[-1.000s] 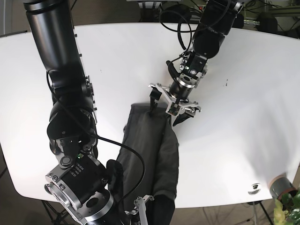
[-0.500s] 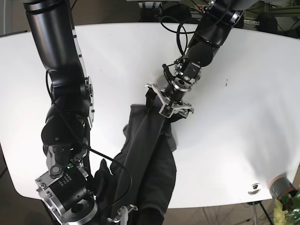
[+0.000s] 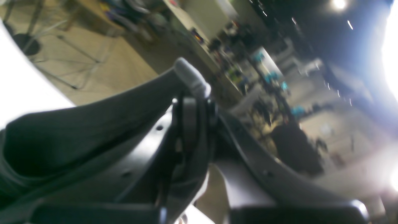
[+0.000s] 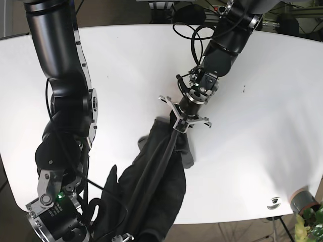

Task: Fold the T-shirt properly
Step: 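Grasp the hanging shirt's hem with the left gripper, then stretch the shirt between both grippers and lay it onto the table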

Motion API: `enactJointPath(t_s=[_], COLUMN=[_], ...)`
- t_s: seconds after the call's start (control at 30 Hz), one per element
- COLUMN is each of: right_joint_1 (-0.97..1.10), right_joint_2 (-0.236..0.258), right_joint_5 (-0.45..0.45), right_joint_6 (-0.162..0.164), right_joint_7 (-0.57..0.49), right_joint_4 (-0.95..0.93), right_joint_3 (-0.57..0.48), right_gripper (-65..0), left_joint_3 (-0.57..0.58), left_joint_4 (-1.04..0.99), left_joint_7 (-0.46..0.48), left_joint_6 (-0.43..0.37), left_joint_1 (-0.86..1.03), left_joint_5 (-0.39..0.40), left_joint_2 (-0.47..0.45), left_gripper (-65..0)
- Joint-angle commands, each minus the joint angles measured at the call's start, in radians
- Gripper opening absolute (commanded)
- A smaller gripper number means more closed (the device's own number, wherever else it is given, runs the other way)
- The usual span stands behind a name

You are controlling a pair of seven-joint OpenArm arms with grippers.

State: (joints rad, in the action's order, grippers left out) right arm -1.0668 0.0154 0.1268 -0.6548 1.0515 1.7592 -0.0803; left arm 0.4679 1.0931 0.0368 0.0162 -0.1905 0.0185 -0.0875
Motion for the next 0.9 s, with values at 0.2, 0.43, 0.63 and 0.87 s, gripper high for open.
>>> enactJointPath(t_s=[0.2, 0.43, 0.63, 0.87], right_joint_1=[-0.140, -0.215, -0.239, -0.239], right_joint_2=[0.030, 0.074, 0.091, 0.093], right_joint_5=[-0.002, -0.003, -0.006, -0.003], right_joint_6=[0.031, 0.177, 0.243, 0.243], right_joint_7=[-0.072, -0.196, -0.299, -0.297], right_joint_4=[-0.166, -0.379, -0.546, -0.591], right_joint_3=[0.104, 0.103, 0.104, 0.159], right_gripper=[-62.5, -62.5, -62.5, -62.5], left_joint_3=[-0.157, -0.248, -0.358, -0.432], left_joint_4=[0.250, 0.358, 0.376, 0.361], left_joint_7=[-0.166, -0.295, -0.409, -0.512], left_joint_6=[0.018, 0.109, 0.216, 0.322], left_joint_1=[-0.051, -0.186, -0.373, -0.564], left_joint_5=[-0.002, -0.002, -0.002, 0.001], left_joint_2=[-0.008, -0.019, -0.047, -0.116], left_gripper=[-64.7, -64.6, -64.6, -64.6])
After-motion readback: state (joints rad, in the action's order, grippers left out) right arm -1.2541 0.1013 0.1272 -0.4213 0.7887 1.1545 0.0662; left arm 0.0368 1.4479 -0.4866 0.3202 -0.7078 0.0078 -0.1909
